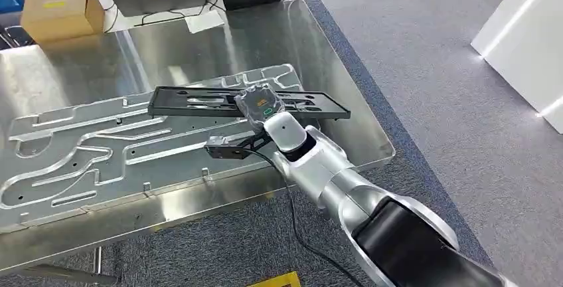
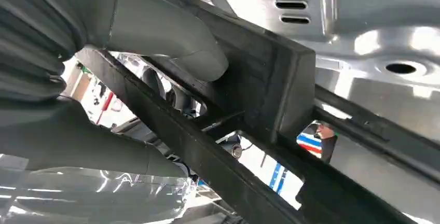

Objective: Take the parts from the cabinet and place them on the table.

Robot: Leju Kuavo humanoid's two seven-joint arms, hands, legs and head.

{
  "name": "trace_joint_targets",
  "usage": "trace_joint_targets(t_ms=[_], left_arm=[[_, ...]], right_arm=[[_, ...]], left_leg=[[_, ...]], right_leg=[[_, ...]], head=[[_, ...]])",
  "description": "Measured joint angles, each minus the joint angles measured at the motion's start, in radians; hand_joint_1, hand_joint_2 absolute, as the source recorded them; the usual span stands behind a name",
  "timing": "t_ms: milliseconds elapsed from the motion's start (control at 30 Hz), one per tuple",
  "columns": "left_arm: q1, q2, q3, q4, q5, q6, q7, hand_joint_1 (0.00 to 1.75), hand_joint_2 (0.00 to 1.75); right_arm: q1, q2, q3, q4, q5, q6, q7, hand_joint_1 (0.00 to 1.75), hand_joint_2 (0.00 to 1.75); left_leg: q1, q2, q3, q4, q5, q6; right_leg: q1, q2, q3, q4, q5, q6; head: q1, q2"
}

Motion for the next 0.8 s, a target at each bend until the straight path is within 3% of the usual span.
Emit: trace_joint_targets(t_ms=[133,267,800], left_arm=[[0.0,0.0,-0.001,0.0,0.0,0.0,-0.006,0.0,1.75],[0.0,0.0,-0.001,0.0,0.0,0.0,-0.006,0.0,1.75],[-0.004,0.002,-0.001,0.0,-0.017,0.0,0.016,0.0,1.75]], right_arm=[[0.017,0.01,0.041,-0.014,-0.079,0.036,0.007,1.75,1.75],[0.042,0.014,0.087,0.001,-0.116,0.007,0.029,1.75,1.75],[0.066,0.015,0.087,0.076,-0.131,-0.035,0.018,1.75,1.75]], left_leg=[[0.0,0.0,0.005,0.0,0.0,-0.001],[0.0,-0.001,0.006,0.0,0.001,-0.001],[-0.001,-0.001,0.006,0.001,0.002,-0.001]], right_leg=[[0.0,0.0,0.005,0.0,0.0,0.0],[0.0,-0.001,0.006,0.0,0.0,0.0],[-0.001,-0.001,0.008,-0.001,0.002,0.0]], head=[[0.0,0.0],[0.0,0.0],[0.0,0.0]])
